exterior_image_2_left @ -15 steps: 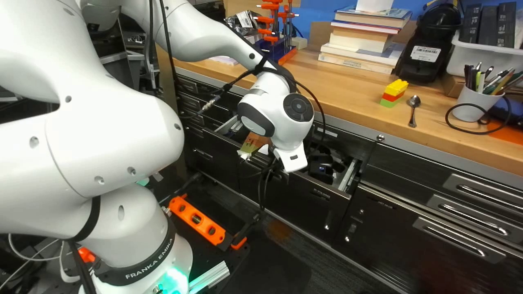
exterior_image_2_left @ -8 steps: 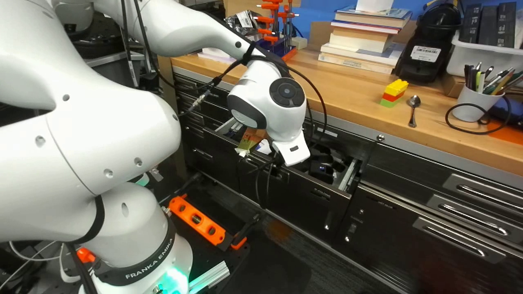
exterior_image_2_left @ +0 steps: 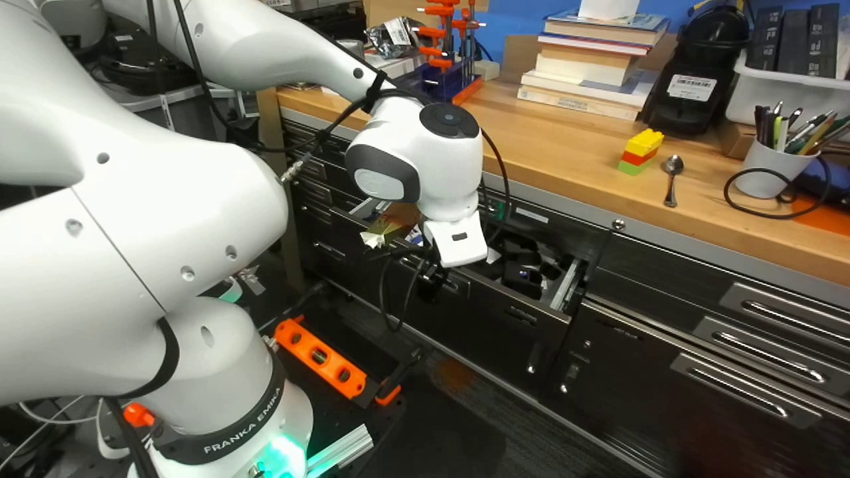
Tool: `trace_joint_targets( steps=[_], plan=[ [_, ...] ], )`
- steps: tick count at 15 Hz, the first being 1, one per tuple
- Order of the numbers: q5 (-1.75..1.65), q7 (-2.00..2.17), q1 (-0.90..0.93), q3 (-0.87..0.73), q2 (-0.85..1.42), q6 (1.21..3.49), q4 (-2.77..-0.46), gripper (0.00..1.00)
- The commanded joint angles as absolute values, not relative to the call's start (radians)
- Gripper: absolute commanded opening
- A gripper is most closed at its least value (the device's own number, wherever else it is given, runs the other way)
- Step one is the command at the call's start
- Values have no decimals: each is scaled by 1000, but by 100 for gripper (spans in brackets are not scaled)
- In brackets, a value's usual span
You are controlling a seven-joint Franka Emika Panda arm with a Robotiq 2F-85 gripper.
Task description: Put the black objects on the tabletop into the open drawer and then close the drawer
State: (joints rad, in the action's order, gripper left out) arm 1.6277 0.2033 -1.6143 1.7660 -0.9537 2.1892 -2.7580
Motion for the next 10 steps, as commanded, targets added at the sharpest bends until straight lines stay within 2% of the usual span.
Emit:
trace_joint_targets(
  steps=[1,5,10],
  plan=[
    [1463,359,-1591,1743,-952,2171,-2757,100],
    [1328,427,-1592,1739,-943,2126,-2751,100],
    [1215,412,-1684,1805,-943,2030,-2656,100]
  ],
)
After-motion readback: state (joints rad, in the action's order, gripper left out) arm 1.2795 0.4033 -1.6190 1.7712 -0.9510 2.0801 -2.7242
